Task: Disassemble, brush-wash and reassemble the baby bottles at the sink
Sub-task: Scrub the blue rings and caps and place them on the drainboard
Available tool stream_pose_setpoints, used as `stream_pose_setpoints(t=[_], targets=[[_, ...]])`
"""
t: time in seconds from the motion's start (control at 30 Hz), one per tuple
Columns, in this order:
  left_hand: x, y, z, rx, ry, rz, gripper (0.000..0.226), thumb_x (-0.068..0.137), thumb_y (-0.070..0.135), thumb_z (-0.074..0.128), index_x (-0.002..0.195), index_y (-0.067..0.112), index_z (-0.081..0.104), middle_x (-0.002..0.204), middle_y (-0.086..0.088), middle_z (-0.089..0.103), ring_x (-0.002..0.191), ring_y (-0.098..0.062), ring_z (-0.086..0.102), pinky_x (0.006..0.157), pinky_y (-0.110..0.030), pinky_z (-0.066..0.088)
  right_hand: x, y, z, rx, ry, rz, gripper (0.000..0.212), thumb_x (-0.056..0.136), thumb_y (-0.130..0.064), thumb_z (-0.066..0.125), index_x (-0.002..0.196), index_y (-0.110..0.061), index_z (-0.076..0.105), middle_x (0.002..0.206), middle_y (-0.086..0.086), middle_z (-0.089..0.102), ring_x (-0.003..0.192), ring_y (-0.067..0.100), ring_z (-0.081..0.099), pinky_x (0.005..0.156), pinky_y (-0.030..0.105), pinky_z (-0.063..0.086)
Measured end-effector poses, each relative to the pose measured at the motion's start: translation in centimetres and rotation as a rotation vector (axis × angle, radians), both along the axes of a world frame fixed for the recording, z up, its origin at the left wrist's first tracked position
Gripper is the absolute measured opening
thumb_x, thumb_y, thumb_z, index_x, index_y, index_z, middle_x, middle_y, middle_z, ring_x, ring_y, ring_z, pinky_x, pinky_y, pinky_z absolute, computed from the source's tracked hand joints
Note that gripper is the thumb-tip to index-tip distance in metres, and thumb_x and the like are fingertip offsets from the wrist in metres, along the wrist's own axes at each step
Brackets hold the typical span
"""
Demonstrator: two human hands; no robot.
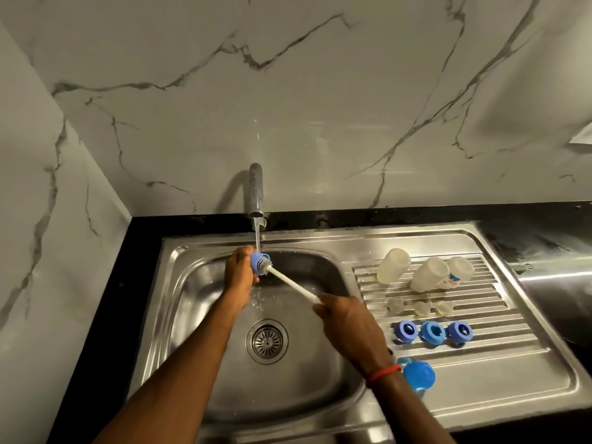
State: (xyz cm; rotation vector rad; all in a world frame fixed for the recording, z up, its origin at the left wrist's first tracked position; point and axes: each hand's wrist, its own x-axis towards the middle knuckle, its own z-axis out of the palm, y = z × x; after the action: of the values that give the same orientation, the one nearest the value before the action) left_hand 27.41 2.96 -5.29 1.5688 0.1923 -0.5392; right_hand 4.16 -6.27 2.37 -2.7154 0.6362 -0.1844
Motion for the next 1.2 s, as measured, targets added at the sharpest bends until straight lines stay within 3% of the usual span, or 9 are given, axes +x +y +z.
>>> stream_pose_setpoints(t=[0.17, 0.3, 0.37, 0.5, 0.63, 0.73, 0.9, 1.07, 1.2], targets=[[-1.0, 0.1, 1.0, 0.074, -0.047, -0.067, 0.023, 0.095, 0.021, 0.051, 0.086, 0.011, 0.070, 0.069, -0.012, 0.062, 0.051, -0.021, 0.051, 0.040, -0.019, 0.036, -0.8, 2.2, -0.7, -0.220, 0.010, -0.008, 0.015, 0.091, -0.034, 0.067, 0.092, -0.019, 0.062, 0.061, 0.002, 0.059, 0.047, 0.023, 0.057, 0.043, 0.028, 0.030], [-0.8, 0.8, 0.4, 0.096, 0.004, -0.102, 0.021, 0.094, 0.021, 0.055, 0.082, 0.010, 0.069, 0.079, -0.017, 0.067, 0.061, -0.025, 0.061, 0.053, -0.026, 0.045, -0.2, 1.5, -0.3, -0.120, 0.094, 0.100, 0.024, 0.100, -0.039, 0.052, 0.113, -0.021, 0.061, 0.082, 0.004, 0.068, 0.072, 0.025, 0.067, 0.061, 0.035, 0.052], [-0.5, 1.3, 0.2, 0.056, 0.039, -0.081, 0.023, 0.095, 0.026, 0.054, 0.087, 0.011, 0.069, 0.077, -0.016, 0.066, 0.061, -0.025, 0.058, 0.051, -0.026, 0.042, -0.2, 0.4, 0.8, -0.161, 0.030, 0.155, 0.024, 0.096, -0.036, 0.061, 0.115, -0.024, 0.065, 0.081, 0.006, 0.070, 0.071, 0.027, 0.068, 0.062, 0.040, 0.057], [0.0, 1.3, 0.8, -0.019, 0.060, -0.048, 0.027, 0.098, 0.033, 0.054, 0.093, 0.011, 0.069, 0.062, -0.007, 0.061, 0.044, -0.014, 0.047, 0.043, -0.021, 0.034, -0.1, -0.6, 2.3, -0.317, -0.055, 0.033, 0.033, 0.075, -0.028, 0.086, 0.105, -0.020, 0.075, 0.066, 0.004, 0.066, 0.048, 0.022, 0.061, 0.042, 0.023, 0.036], [0.7, 0.1, 2.7, 0.010, 0.006, -0.027, 0.022, 0.098, 0.028, 0.052, 0.093, 0.011, 0.065, 0.067, -0.008, 0.058, 0.042, -0.014, 0.045, 0.036, -0.017, 0.032, 0.7, 2.5, -0.3, -0.263, -0.034, -0.021, 0.022, 0.091, -0.028, 0.068, 0.110, -0.016, 0.064, 0.066, 0.009, 0.061, 0.050, 0.031, 0.059, 0.044, 0.030, 0.034], [0.6, 0.5, 2.8, 0.084, -0.016, -0.068, 0.022, 0.095, 0.020, 0.050, 0.085, 0.009, 0.066, 0.063, -0.010, 0.057, 0.041, -0.016, 0.046, 0.036, -0.017, 0.031, 1.2, 3.3, -0.5, -0.105, 0.048, 0.039, 0.024, 0.098, -0.033, 0.055, 0.116, -0.018, 0.062, 0.081, 0.013, 0.068, 0.074, 0.040, 0.065, 0.058, 0.041, 0.046], [1.1, 0.5, 3.2, 0.066, -0.137, -0.070, 0.027, 0.097, 0.028, 0.051, 0.078, 0.015, 0.063, 0.067, -0.008, 0.059, 0.050, -0.014, 0.051, 0.047, -0.023, 0.037, 1.9, 0.8, 1.8, 0.234, -0.068, -0.047, 0.022, 0.099, -0.029, 0.059, 0.112, -0.016, 0.071, 0.090, 0.009, 0.073, 0.082, 0.029, 0.069, 0.073, 0.037, 0.055], [1.6, -0.4, 4.4, 0.133, -0.271, -0.075, 0.029, 0.097, 0.019, 0.047, 0.073, 0.014, 0.062, 0.068, -0.003, 0.060, 0.063, -0.020, 0.056, 0.055, -0.026, 0.041, 2.2, 3.3, 0.0, 0.065, -0.008, -0.010, 0.024, 0.101, -0.034, 0.051, 0.114, -0.019, 0.063, 0.088, 0.010, 0.070, 0.079, 0.033, 0.067, 0.064, 0.037, 0.048], [1.5, 0.9, 2.3, 0.165, -0.165, -0.037, 0.028, 0.098, 0.026, 0.049, 0.079, 0.013, 0.064, 0.071, -0.007, 0.062, 0.062, -0.024, 0.058, 0.053, -0.026, 0.042, 1.5, 1.2, 0.4, -0.087, -0.039, 0.158, 0.024, 0.099, -0.032, 0.057, 0.120, -0.020, 0.062, 0.079, 0.008, 0.068, 0.065, 0.026, 0.065, 0.055, 0.035, 0.050]])
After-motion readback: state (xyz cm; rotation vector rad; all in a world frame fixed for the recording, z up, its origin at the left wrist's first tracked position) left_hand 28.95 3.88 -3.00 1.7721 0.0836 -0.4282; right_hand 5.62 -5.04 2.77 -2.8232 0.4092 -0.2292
